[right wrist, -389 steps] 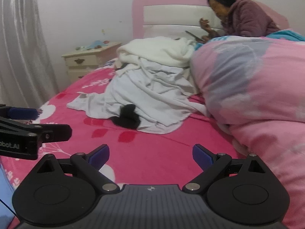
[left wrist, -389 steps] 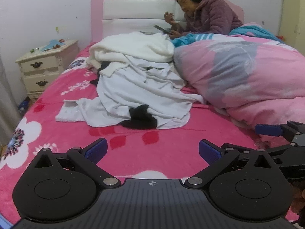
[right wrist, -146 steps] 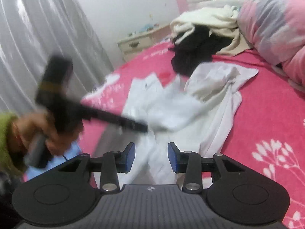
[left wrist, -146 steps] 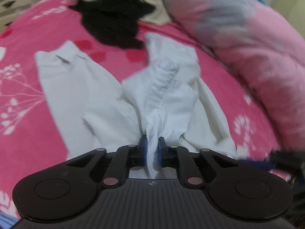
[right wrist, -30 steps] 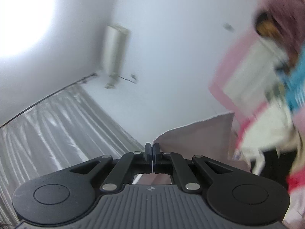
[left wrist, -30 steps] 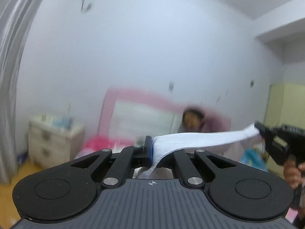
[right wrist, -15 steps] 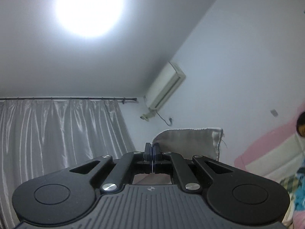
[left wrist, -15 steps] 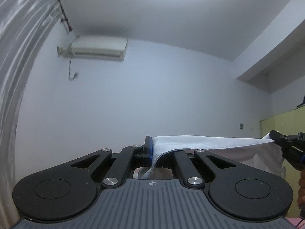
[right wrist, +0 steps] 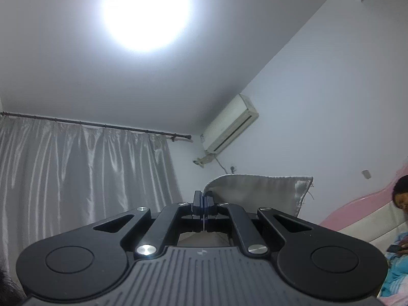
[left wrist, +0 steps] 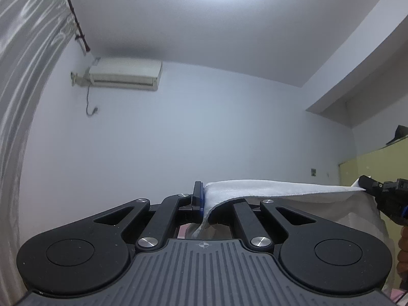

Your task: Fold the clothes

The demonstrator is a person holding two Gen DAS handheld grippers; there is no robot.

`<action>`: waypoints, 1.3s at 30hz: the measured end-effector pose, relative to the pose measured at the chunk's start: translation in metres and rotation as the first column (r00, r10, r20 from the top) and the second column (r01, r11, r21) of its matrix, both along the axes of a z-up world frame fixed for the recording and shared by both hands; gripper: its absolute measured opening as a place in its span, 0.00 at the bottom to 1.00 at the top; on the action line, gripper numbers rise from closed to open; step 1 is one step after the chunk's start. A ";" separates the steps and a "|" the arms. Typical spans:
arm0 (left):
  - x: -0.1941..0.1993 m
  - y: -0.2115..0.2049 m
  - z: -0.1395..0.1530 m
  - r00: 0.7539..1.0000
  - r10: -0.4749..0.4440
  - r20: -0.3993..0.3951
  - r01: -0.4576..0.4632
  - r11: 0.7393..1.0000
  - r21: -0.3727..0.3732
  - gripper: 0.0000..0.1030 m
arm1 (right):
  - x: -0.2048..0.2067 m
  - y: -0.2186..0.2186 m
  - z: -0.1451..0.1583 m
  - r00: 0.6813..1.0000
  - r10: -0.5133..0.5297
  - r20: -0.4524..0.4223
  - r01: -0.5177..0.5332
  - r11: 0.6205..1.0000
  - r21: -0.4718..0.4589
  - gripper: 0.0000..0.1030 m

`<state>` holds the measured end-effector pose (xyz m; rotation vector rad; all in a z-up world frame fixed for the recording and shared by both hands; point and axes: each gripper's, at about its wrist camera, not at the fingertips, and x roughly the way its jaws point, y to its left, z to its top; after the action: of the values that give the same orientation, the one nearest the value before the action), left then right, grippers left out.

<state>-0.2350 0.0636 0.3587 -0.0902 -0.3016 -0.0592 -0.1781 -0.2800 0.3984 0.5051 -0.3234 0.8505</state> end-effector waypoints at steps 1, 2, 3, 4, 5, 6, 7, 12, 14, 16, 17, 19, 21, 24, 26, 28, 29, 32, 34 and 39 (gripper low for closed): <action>0.006 0.002 -0.003 1.000 -0.005 -0.013 0.005 1.000 -0.005 0.00 | 0.002 0.000 -0.002 1.000 -0.008 -0.008 0.008 1.000 -0.001 0.02; 0.015 0.004 -0.008 1.000 -0.011 -0.029 0.011 1.000 -0.013 0.00 | 0.006 -0.001 -0.006 1.000 -0.015 -0.019 0.014 1.000 -0.003 0.02; 0.024 0.007 -0.012 0.999 -0.018 -0.045 0.017 1.000 -0.021 0.00 | 0.011 -0.002 -0.009 0.999 -0.022 -0.033 0.022 1.000 -0.005 0.02; 0.034 0.009 -0.016 0.998 -0.023 -0.061 0.021 0.999 -0.027 0.00 | 0.018 -0.003 -0.013 0.998 -0.029 -0.049 0.029 1.000 -0.008 0.02; 0.047 0.009 -0.022 0.996 -0.024 -0.080 0.022 0.999 -0.030 0.00 | 0.025 -0.004 -0.018 0.997 -0.037 -0.066 0.036 0.999 -0.011 0.02; 0.061 0.007 -0.029 0.994 -0.024 -0.102 0.021 0.999 -0.032 0.00 | 0.033 -0.006 -0.024 0.996 -0.046 -0.083 0.044 0.999 -0.016 0.02; 0.074 0.007 -0.036 0.992 -0.023 -0.126 0.018 0.999 -0.036 0.00 | 0.042 -0.007 -0.031 0.993 -0.059 -0.100 0.057 0.998 -0.024 0.02; 0.160 0.013 -0.084 0.959 -0.032 -0.281 0.005 0.996 -0.094 0.00 | 0.114 -0.006 -0.079 0.968 -0.118 -0.222 0.105 0.992 -0.069 0.02; 0.199 0.016 -0.109 0.938 -0.033 -0.344 -0.006 0.994 -0.113 0.00 | 0.146 -0.006 -0.103 0.953 -0.143 -0.269 0.122 0.988 -0.092 0.02; 0.240 0.017 -0.135 0.917 -0.022 -0.399 -0.025 0.993 -0.112 0.00 | 0.179 -0.003 -0.127 0.934 -0.161 -0.320 0.131 0.985 -0.114 0.02; 0.259 0.017 -0.147 0.907 -0.012 -0.421 -0.036 0.994 -0.105 0.00 | 0.198 0.000 -0.139 0.923 -0.174 -0.343 0.137 0.982 -0.129 0.02; 0.299 0.015 -0.176 0.884 0.006 -0.468 -0.055 0.994 -0.093 0.00 | 0.234 0.003 -0.169 0.900 -0.204 -0.386 0.151 0.975 -0.162 0.02; 0.335 0.014 -0.209 0.857 0.023 -0.514 -0.077 0.994 -0.083 0.00 | 0.268 0.003 -0.204 0.872 -0.230 -0.433 0.161 0.969 -0.190 0.02; 0.379 0.011 -0.259 0.817 0.078 -0.571 -0.116 0.993 -0.031 0.00 | 0.320 0.010 -0.259 0.817 -0.276 -0.506 0.170 0.954 -0.245 0.02; 0.398 0.007 -0.291 0.785 0.117 -0.608 -0.139 0.990 0.012 0.00 | 0.353 0.017 -0.295 0.779 -0.313 -0.543 0.172 0.940 -0.294 0.02; 0.407 0.002 -0.321 0.747 0.161 -0.645 -0.162 0.985 0.058 0.00 | 0.384 0.023 -0.330 0.739 -0.351 -0.575 0.172 0.924 -0.342 0.02; 0.414 0.001 -0.334 0.728 0.179 -0.661 -0.171 0.982 0.078 0.00 | 0.398 0.028 -0.345 0.723 -0.367 -0.585 0.168 0.915 -0.366 0.02; 0.431 -0.003 -0.365 0.671 0.218 -0.709 -0.198 0.974 0.112 0.00 | 0.433 0.043 -0.390 0.678 -0.423 -0.601 0.158 0.883 -0.442 0.02; 0.441 -0.001 -0.387 0.626 0.236 -0.743 -0.211 0.969 0.130 0.00 | 0.451 0.055 -0.415 0.652 -0.459 -0.603 0.146 0.857 -0.494 0.02; 0.464 0.007 -0.441 0.462 0.175 -0.870 -0.168 0.980 0.107 0.24 | 0.481 0.080 -0.471 0.575 -0.530 -0.623 0.092 0.799 -0.595 0.04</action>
<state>0.2288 0.0708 -0.0819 -0.0724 0.7586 0.1974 0.3027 -0.2002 -0.0723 0.2524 0.6063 0.2532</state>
